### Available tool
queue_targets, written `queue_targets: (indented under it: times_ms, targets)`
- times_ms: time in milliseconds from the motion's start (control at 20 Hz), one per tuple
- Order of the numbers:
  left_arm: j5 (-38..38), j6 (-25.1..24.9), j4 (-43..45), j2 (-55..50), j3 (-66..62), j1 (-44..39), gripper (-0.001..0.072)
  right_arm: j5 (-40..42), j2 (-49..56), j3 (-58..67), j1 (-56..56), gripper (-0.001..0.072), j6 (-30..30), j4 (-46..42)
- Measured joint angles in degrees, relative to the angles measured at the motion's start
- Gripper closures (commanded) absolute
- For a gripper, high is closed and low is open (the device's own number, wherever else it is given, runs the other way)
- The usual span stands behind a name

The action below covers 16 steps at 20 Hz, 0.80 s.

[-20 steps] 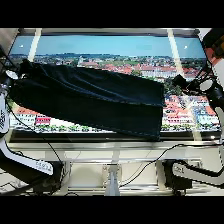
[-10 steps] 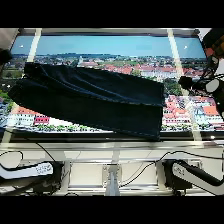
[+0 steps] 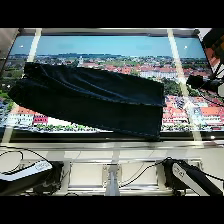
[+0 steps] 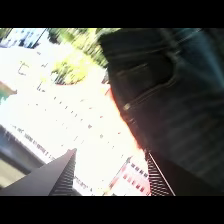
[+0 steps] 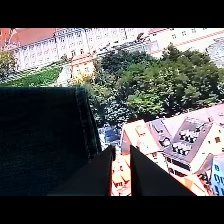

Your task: Fold the clothes and pants, and hang the long-sleeved shirts on hangers.

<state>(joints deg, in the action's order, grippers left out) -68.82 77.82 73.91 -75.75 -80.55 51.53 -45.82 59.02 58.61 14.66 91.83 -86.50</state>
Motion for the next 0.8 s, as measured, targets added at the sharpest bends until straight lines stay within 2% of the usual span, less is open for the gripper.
queue_targets:
  times_ms: [50, 150, 500, 800]
  targets:
    - [-0.57, 0.24, -1.18, -0.72, 0.79, 1.92, 0.0178, -0.66, -0.15, 0.0, 0.0, 0.0582, 0.02, -0.04]
    - [-0.59, -0.09, -5.7, -2.84, 2.49, 4.9, 0.0049, -1.33, -0.35, 0.0, 0.0, 0.0582, 0.02, -0.13]
    - [2.8, -5.4, -26.71, -15.91, 5.09, 7.65, 0.0051, -1.27, -0.52, 0.0, 0.0, 0.0582, 0.13, 0.81]
    - [10.27, -8.85, -31.56, -22.62, 5.35, 5.86, 0.0052, 1.11, -0.52, 0.0, 0.0, 0.0582, 0.28, 2.01]
